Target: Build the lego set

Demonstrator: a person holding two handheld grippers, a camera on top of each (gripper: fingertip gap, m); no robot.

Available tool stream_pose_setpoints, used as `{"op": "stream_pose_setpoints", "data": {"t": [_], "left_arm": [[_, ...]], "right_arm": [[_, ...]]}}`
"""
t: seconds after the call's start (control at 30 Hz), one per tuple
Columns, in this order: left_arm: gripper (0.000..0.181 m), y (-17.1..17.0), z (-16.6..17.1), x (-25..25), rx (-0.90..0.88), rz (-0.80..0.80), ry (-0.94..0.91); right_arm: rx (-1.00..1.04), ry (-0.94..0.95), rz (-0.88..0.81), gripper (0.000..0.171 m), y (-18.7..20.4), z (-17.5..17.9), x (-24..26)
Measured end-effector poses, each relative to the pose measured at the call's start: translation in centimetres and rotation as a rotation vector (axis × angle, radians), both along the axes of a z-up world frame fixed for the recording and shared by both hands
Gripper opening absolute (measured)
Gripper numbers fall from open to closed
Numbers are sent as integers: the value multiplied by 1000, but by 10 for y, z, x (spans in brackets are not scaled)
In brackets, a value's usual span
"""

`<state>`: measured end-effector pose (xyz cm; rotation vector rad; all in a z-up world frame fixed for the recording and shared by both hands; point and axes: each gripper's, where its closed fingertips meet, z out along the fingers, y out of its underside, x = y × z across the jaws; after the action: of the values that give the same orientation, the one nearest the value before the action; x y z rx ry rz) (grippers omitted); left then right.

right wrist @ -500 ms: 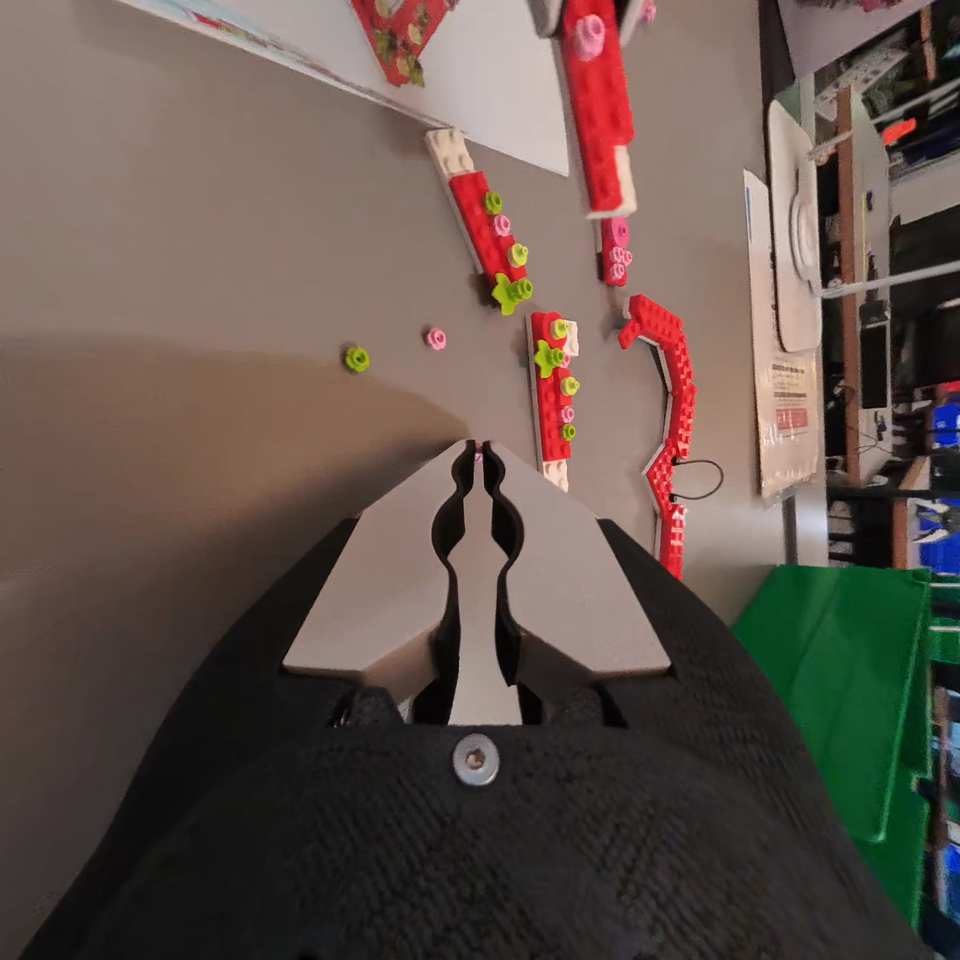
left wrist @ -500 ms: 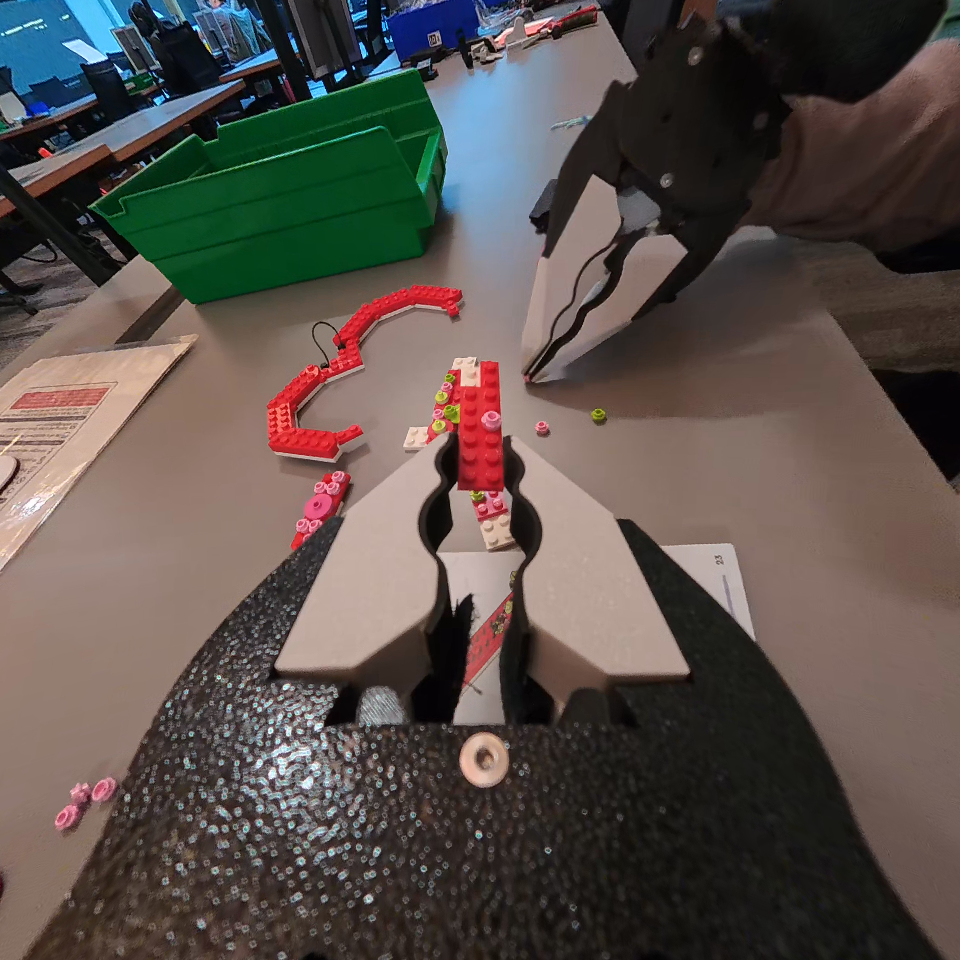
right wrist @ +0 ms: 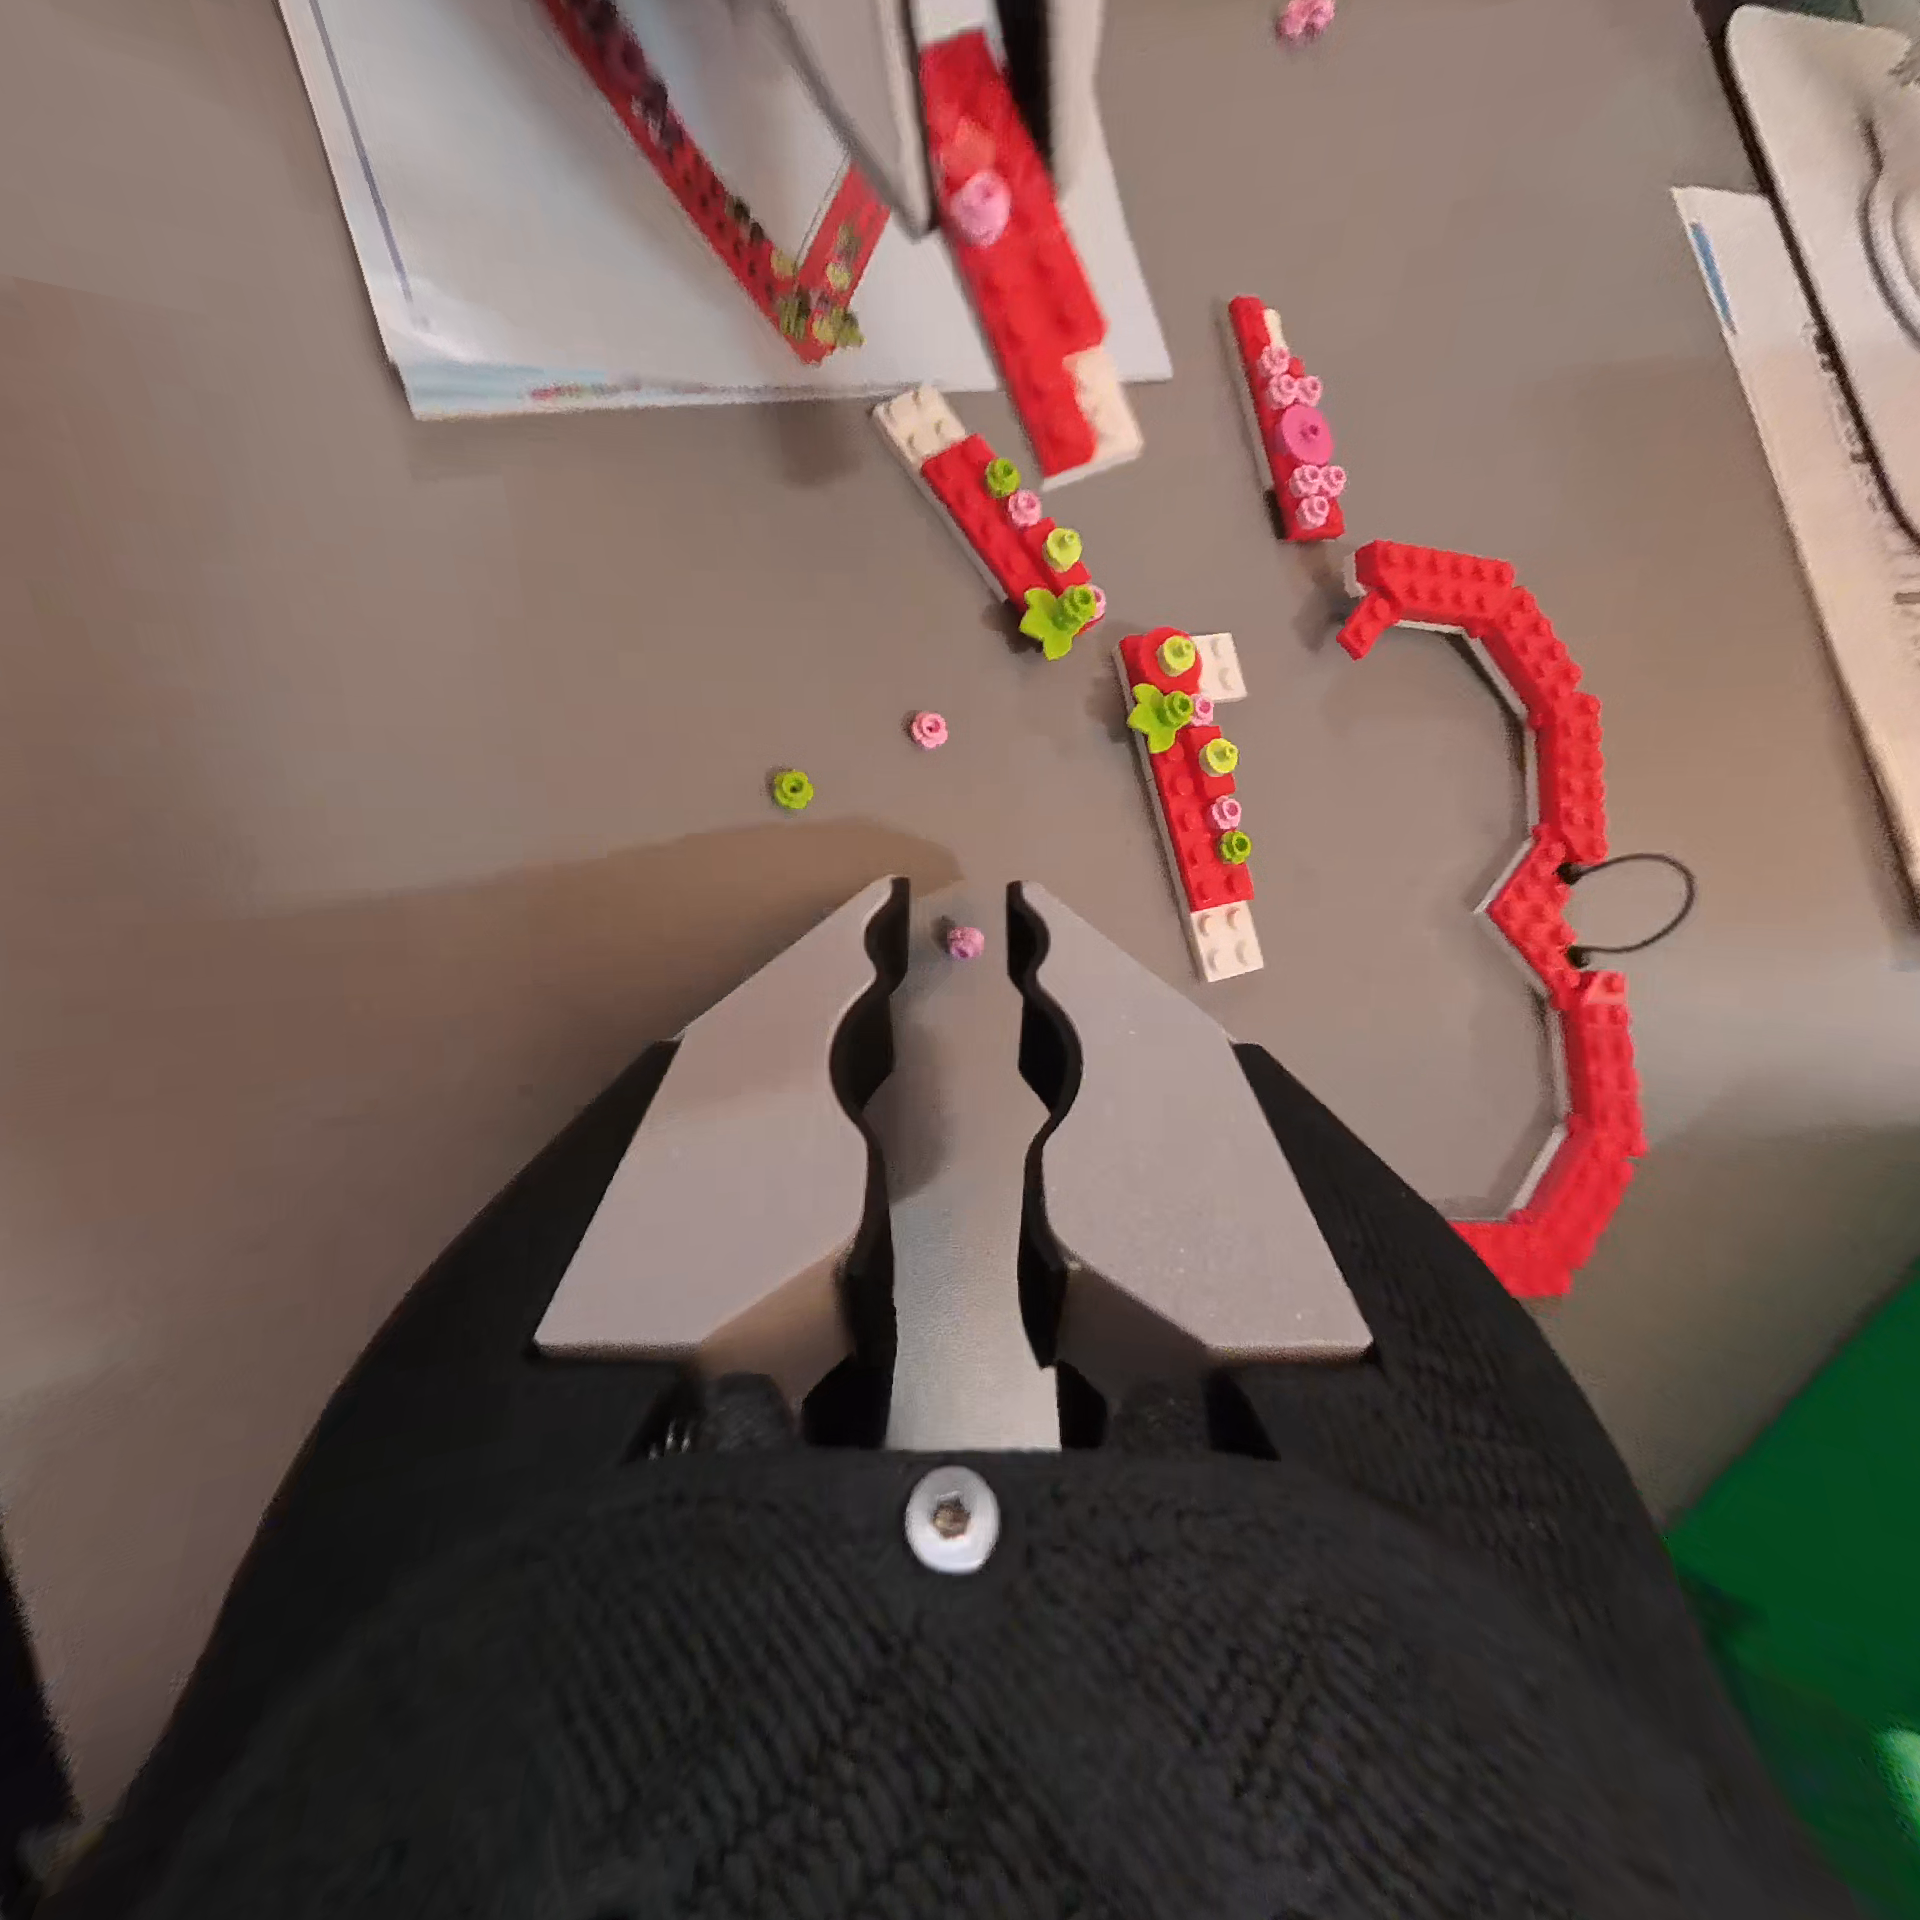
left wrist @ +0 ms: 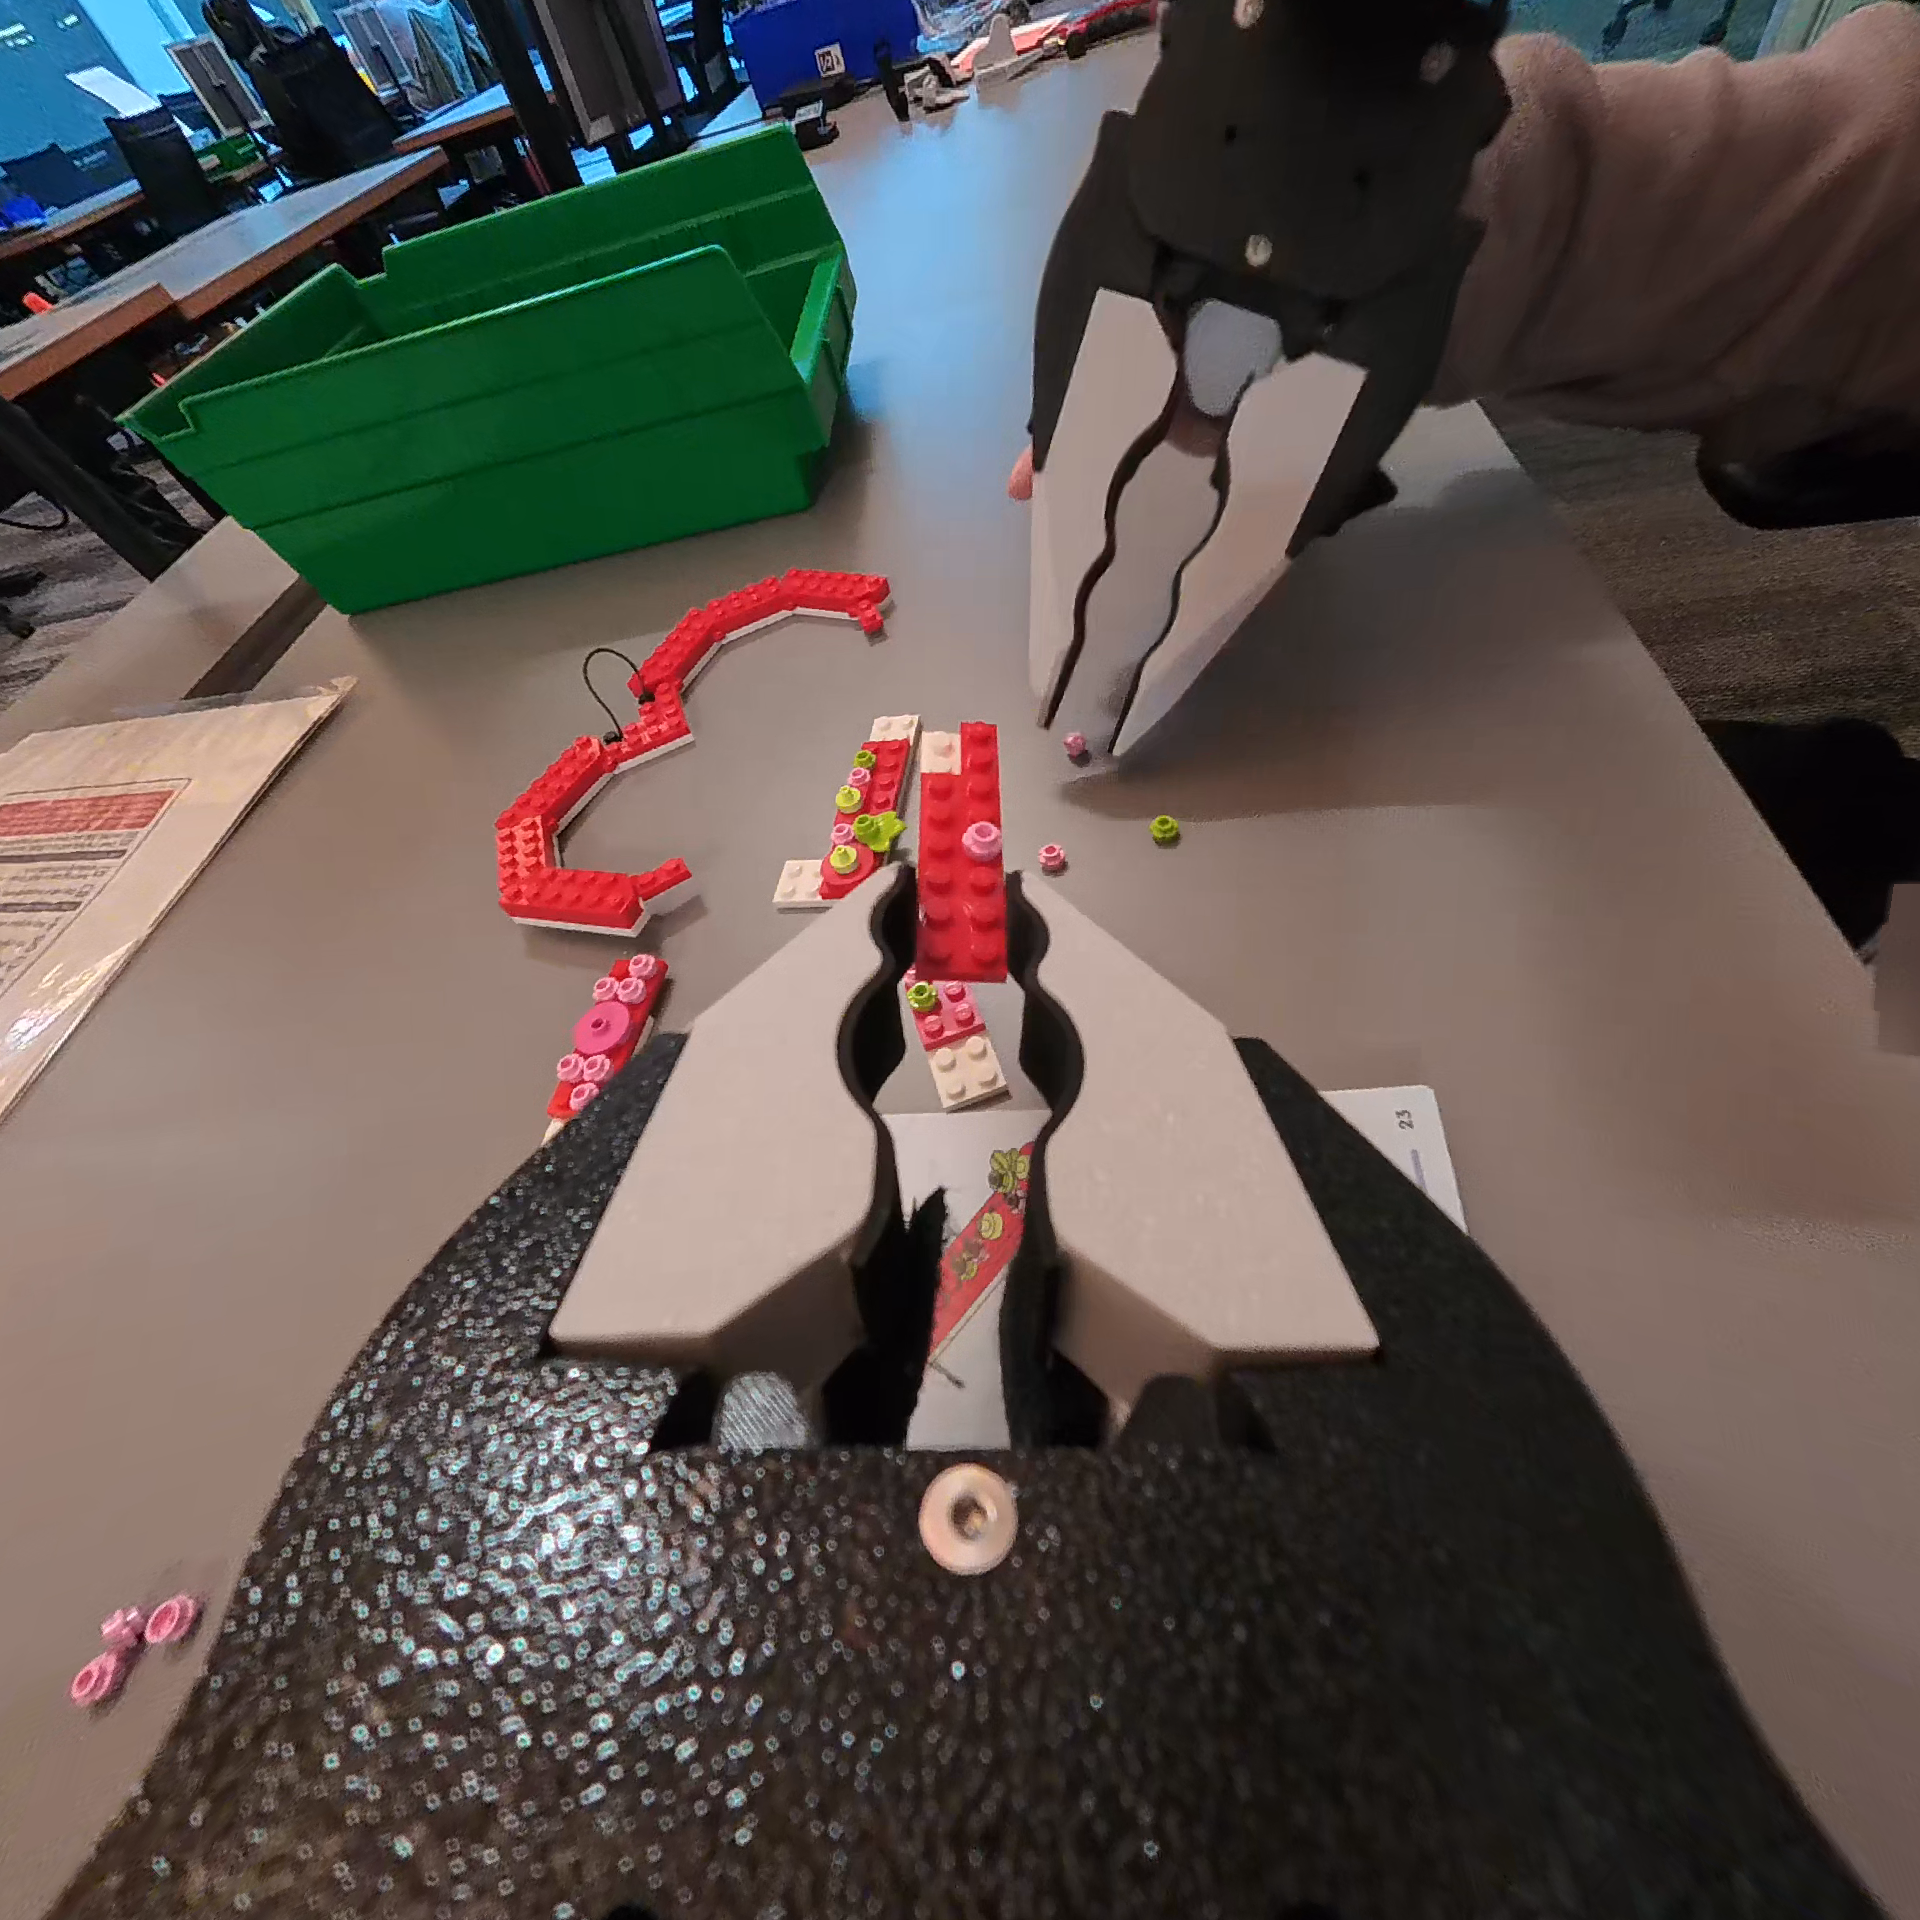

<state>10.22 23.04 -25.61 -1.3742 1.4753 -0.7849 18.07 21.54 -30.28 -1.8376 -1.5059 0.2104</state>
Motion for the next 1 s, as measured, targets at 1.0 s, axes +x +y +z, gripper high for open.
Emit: {"op": "stream_pose_setpoints", "data": {"t": [1.0], "left_arm": [[15, 5, -6, -3, 11, 16, 46]], "right_arm": [[-318, 101, -228, 9, 0, -6, 14]]}}
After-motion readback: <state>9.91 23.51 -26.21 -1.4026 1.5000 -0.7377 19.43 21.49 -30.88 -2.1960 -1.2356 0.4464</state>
